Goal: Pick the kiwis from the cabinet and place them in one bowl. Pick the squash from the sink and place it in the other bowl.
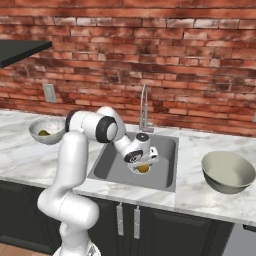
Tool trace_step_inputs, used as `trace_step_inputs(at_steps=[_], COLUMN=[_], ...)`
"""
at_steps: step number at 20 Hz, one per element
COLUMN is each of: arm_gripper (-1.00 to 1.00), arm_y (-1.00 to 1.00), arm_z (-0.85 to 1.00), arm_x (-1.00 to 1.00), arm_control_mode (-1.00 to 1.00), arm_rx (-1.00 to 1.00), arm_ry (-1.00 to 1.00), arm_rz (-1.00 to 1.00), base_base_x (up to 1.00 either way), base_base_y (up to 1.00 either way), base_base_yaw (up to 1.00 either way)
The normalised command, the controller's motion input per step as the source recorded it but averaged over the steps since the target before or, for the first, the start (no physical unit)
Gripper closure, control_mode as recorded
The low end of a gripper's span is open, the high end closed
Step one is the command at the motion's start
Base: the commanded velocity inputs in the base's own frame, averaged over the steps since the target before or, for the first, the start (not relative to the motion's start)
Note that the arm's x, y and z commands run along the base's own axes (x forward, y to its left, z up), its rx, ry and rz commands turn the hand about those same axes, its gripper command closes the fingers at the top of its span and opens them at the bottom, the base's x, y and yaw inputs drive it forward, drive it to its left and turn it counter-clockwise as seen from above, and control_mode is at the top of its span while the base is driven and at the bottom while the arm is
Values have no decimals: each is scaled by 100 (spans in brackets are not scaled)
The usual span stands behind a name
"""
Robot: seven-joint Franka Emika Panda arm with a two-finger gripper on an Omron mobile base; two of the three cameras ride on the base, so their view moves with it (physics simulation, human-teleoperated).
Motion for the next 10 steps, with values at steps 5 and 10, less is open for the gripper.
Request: trace_step_inputs(at_steps=[5, 10], arm_gripper=[-100, 100], arm_y=[-6, -4], arm_z=[-29, -24], arm_x=[39, 7], arm_control_mode=[-100, -100], arm_rx=[1, 3], arm_ry=[4, 3], arm_rz=[2, 0], base_base_x=[0, 0], base_base_y=[0, 0], base_base_yaw=[0, 0])
